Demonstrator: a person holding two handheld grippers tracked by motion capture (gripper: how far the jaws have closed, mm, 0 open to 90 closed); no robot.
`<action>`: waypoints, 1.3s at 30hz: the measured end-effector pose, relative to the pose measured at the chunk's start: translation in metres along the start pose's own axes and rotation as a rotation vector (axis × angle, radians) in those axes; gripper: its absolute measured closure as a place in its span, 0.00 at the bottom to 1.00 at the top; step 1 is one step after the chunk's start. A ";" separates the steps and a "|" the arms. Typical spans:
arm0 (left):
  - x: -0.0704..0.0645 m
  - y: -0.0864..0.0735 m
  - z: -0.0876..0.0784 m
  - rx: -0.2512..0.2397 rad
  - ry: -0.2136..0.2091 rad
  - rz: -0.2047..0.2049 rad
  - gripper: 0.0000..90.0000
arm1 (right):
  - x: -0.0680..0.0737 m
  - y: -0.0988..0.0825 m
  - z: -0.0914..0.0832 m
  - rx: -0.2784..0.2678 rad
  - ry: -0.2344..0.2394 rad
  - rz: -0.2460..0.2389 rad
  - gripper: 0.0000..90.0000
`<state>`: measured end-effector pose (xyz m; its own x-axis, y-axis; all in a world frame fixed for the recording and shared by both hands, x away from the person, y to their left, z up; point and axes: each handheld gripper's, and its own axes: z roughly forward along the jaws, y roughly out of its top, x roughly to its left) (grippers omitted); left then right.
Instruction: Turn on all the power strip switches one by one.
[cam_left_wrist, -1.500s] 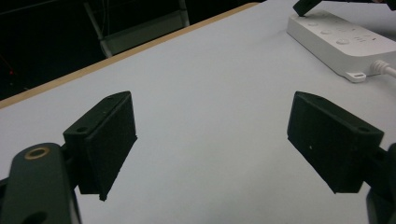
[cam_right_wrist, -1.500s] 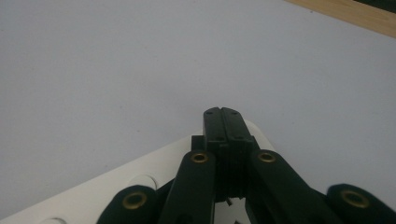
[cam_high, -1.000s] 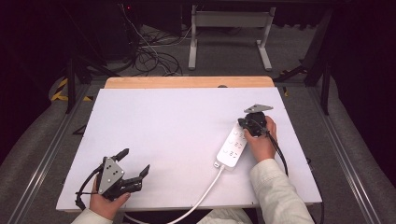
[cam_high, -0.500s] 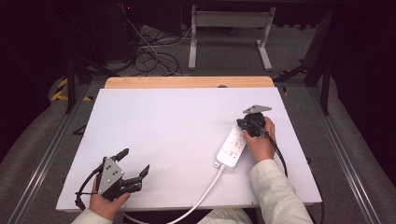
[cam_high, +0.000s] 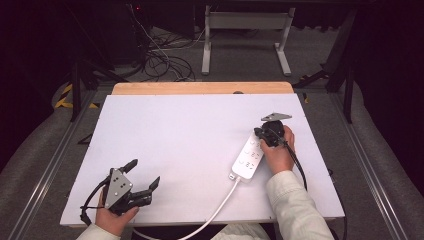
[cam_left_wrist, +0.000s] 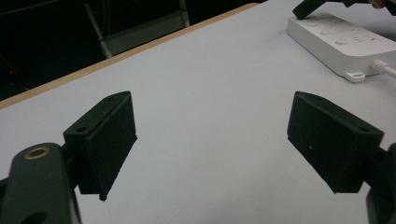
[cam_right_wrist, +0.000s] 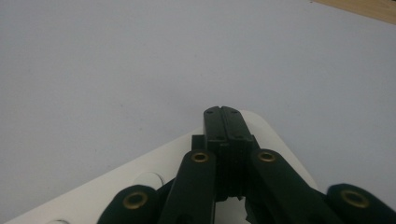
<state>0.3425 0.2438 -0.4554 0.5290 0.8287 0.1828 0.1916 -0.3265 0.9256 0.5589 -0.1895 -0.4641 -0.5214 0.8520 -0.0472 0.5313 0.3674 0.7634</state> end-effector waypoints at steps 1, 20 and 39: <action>0.000 0.000 0.000 0.000 0.001 0.000 0.18 | -0.001 0.000 0.000 0.000 0.005 0.001 1.00; 0.000 0.000 0.001 -0.003 0.004 -0.009 0.18 | 0.003 0.011 -0.047 -0.137 0.061 -0.019 1.00; 0.003 0.001 -0.001 -0.013 0.014 -0.015 0.17 | 0.004 0.009 -0.093 -0.221 0.102 -0.036 0.56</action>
<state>0.3429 0.2463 -0.4534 0.5147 0.8397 0.1732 0.1884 -0.3079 0.9326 0.5001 -0.2175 -0.3975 -0.6079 0.7938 -0.0197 0.3586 0.2966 0.8851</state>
